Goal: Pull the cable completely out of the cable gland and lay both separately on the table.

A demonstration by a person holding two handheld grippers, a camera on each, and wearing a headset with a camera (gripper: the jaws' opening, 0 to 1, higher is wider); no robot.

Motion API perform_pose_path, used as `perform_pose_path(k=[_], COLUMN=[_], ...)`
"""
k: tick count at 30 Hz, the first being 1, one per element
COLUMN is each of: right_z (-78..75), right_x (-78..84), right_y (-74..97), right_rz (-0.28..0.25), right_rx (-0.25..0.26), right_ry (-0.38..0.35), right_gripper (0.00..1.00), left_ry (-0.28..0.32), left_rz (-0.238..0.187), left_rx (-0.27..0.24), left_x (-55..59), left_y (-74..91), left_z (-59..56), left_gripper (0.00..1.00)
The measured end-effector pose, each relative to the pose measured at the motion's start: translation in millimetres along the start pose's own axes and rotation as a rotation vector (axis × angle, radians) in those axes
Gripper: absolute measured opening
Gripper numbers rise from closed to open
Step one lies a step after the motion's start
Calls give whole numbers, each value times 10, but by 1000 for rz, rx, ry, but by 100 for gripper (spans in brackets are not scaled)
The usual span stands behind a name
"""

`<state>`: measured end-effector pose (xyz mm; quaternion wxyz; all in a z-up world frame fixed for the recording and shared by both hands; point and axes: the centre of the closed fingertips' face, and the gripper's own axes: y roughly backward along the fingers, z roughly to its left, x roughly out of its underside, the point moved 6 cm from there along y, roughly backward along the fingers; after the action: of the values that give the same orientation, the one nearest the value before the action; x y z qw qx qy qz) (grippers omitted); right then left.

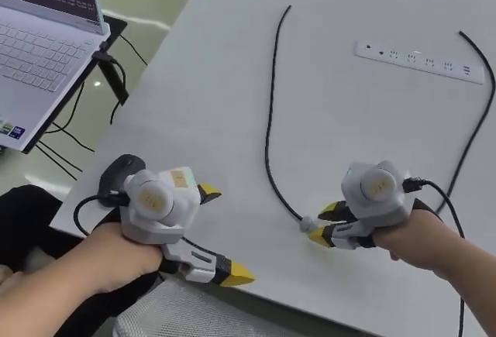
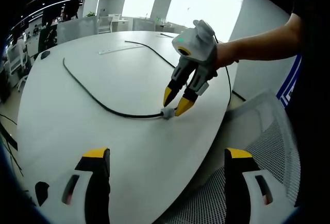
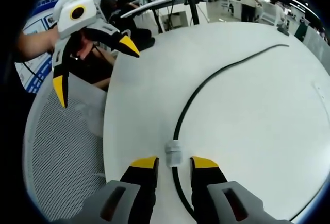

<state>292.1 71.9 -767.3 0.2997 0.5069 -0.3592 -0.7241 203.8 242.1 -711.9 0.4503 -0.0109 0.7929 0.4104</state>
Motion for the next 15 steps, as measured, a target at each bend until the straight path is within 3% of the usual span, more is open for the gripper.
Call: perform_pose_path(k=[15], right_z=[5], right_x=[6], right_y=[-49], right_rz=[20], right_rx=[3], right_ry=[23], right_gripper=[10], left_ry=[15], left_rz=[-3], left_rx=[9], left_x=[36], left_y=[28], left_z=[-23], left_gripper=[89])
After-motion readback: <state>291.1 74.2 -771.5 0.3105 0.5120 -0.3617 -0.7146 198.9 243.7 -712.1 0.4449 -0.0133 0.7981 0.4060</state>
